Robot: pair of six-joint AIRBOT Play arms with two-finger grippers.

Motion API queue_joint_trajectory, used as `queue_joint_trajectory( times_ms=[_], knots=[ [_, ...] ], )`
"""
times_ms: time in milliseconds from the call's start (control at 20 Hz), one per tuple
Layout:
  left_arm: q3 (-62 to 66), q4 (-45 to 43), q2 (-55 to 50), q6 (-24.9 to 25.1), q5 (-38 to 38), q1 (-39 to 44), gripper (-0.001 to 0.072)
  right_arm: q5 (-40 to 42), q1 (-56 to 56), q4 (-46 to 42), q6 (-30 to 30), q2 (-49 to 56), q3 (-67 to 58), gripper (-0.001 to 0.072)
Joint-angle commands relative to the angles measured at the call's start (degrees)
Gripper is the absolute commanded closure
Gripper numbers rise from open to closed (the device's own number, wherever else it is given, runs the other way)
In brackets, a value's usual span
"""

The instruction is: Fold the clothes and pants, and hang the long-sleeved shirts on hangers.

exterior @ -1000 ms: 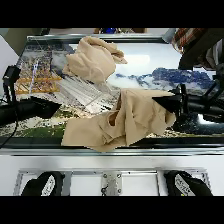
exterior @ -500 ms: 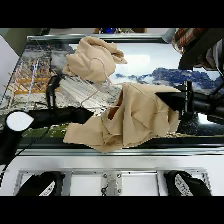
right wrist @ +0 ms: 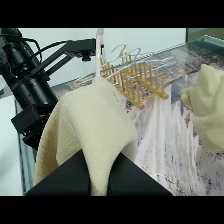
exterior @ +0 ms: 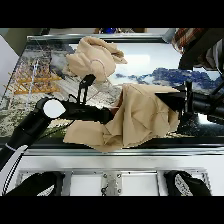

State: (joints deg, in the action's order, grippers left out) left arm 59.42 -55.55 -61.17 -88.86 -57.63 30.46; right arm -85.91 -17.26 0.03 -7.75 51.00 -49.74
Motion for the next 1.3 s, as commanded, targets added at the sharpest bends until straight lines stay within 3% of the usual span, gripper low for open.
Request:
queue_joint_trajectory(
  times_ms=[0,150,400,650,950,1250],
  knots=[
    [0.57,-0.44,-2.32,-1.42,0.76,1.73,0.0293,-0.02,-0.02,-0.04,-0.04,-0.07,-0.04,0.0693],
    [0.57,-0.83,-3.78,-1.64,-1.14,1.66,0.0683,-0.02,-0.02,-0.04,-0.04,-0.07,-0.04,0.0693],
    [0.55,-8.59,0.37,-4.9,-4.37,-3.91,0.0683,0.46,-0.07,0.0,-0.37,-1.68,-0.04,0.0693],
    [-0.02,-12.46,4.17,-5.01,-11.06,-12.13,0.0683,4.55,-0.07,0.02,-3.76,-5.25,-0.04,0.0693],
    [-10.86,-10.25,8.55,-5.07,-7.43,-14.97,0.0683,7.26,-0.02,0.04,-9.75,-8.98,-0.04,0.0694],
    [-7.8,-10.34,8.59,-5.05,-5.16,-14.97,0.0683,8.2,-0.02,0.26,-13.84,-10.88,-0.04,0.0694]
  ],
)
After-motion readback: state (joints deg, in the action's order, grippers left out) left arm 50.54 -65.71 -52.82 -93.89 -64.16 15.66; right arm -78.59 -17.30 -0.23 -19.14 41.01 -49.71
